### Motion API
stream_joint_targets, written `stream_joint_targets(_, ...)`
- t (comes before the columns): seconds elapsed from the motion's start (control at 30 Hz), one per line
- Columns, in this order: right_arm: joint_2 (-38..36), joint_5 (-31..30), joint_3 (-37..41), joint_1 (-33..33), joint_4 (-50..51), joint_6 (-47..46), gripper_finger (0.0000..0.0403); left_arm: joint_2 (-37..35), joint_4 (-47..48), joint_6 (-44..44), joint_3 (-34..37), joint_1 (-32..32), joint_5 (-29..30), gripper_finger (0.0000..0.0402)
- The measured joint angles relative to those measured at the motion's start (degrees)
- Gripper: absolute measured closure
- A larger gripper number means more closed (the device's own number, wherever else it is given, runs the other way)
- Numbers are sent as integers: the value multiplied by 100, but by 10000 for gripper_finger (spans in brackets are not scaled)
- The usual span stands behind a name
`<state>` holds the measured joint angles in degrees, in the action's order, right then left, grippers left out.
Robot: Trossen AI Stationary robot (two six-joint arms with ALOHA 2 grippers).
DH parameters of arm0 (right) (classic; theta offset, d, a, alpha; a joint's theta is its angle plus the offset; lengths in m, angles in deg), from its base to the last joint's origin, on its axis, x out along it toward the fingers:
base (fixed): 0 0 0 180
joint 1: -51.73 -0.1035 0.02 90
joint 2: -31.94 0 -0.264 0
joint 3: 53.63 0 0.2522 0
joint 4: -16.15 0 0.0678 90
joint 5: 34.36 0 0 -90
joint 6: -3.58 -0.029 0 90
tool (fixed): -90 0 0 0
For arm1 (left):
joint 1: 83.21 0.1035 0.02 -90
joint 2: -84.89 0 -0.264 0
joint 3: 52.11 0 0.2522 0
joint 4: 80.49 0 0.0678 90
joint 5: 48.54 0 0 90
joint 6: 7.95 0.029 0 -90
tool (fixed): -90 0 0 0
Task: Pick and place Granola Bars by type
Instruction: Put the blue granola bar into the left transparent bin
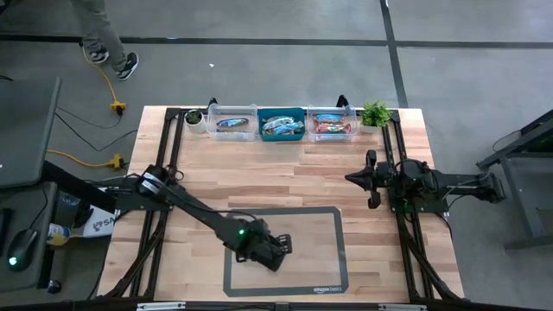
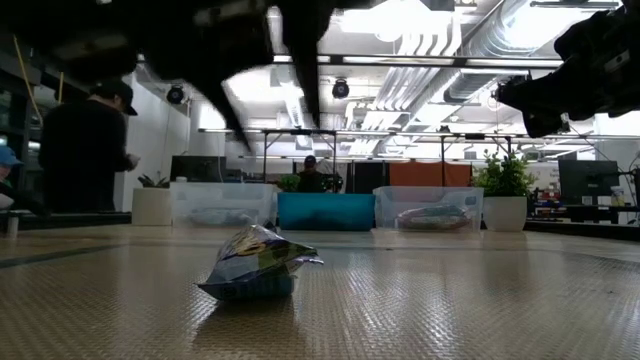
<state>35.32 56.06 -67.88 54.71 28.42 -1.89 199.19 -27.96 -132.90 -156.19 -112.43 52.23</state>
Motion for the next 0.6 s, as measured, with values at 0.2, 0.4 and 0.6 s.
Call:
stream_joint_targets(0.2, 46, 0, 1, -1, 2, 0, 403, 114, 202, 27, 12, 121, -413, 250)
stream_joint_targets(0.4, 34, -2, 2, 0, -2, -2, 403, 114, 524, 23, 11, 192, -390, 250)
stream_joint_targets(0.6, 42, 0, 2, 0, 2, -2, 403, 116, 607, 104, 13, 239, -472, 231)
